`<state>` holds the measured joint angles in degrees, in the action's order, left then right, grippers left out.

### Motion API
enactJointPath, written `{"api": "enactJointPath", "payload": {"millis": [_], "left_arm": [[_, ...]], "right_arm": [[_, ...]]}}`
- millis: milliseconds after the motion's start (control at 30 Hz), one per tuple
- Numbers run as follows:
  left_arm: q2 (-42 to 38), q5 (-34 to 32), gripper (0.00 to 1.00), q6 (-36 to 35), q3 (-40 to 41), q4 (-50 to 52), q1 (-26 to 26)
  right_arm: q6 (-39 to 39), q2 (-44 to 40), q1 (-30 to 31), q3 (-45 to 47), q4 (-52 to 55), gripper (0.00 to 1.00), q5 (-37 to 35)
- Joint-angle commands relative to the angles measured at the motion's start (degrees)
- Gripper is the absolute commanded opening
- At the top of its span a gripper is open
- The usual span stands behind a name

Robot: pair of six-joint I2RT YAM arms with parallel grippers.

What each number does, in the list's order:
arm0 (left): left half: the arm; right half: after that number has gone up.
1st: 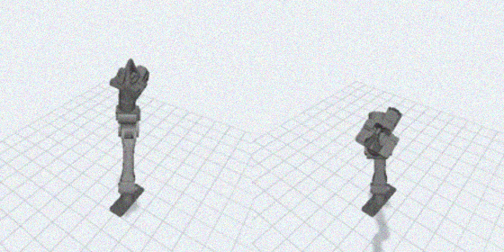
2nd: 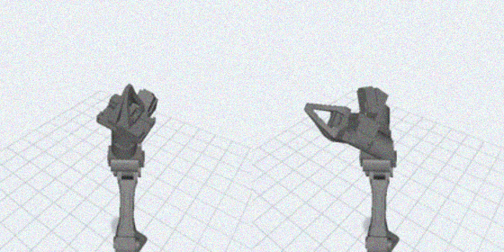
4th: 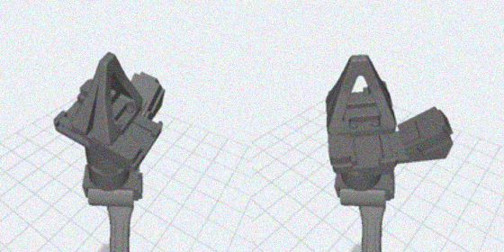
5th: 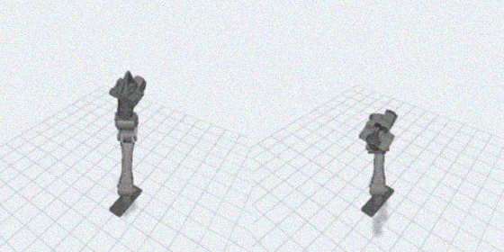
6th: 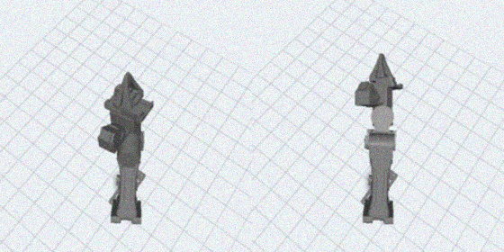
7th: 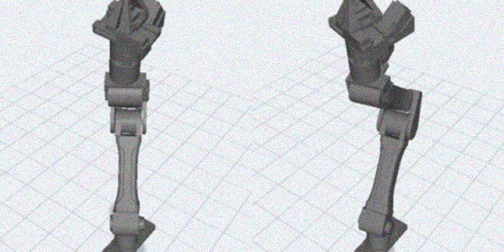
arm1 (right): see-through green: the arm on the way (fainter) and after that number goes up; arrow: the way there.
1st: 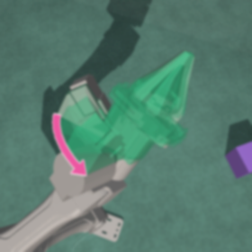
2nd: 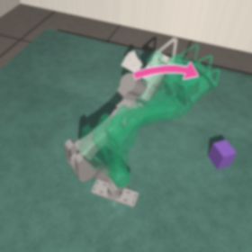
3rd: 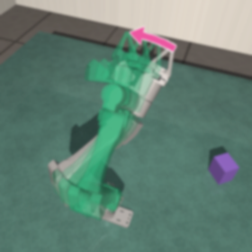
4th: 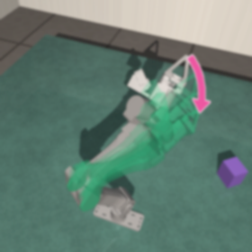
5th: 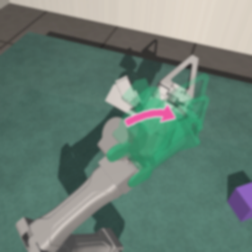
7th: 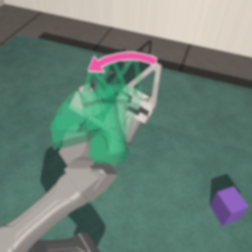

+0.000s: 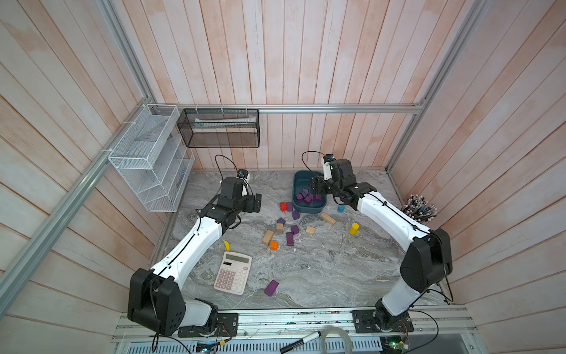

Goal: Pick purple bricks into the storage bin
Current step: Place the building block in the storage box, then pick up the building block from the center of the board.

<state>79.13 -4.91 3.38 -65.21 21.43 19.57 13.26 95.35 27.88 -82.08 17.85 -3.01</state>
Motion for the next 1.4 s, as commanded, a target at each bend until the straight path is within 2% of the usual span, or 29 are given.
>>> {"api": "enactJointPath", "payload": {"millis": [0,200,433,633,867,1367], "left_arm": [[-0.3,-0.4,1.0,2.5,-0.8,0.0,-0.6],[-0.5,1.6,1.0,3.6,-0.6,-0.4,-1.0],[-0.1,2.3,1.0,4.2,-0.8,-0.2,-1.1],[0.6,3.0,1.0,4.5,-1.1,0.1,-1.0],[1.2,4.5,1.0,4.3,-1.1,0.1,-1.1],[1.2,11.1,1.0,2.6,-1.4,0.7,-0.9]], "right_arm": [[0.2,-3.5,2.4,3.6,-1.3,0.86,-2.4],[0.4,-8.1,6.8,10.0,-2.4,0.81,-4.3],[1.4,-13.7,10.1,19.3,-4.1,0.78,-2.5],[3.8,-15.6,13.1,25.4,-4.9,0.75,-3.2],[6.2,-11.8,15.3,26.2,-6.8,0.72,-4.5],[7.0,3.3,15.5,18.2,-4.0,0.65,-2.9]]}}
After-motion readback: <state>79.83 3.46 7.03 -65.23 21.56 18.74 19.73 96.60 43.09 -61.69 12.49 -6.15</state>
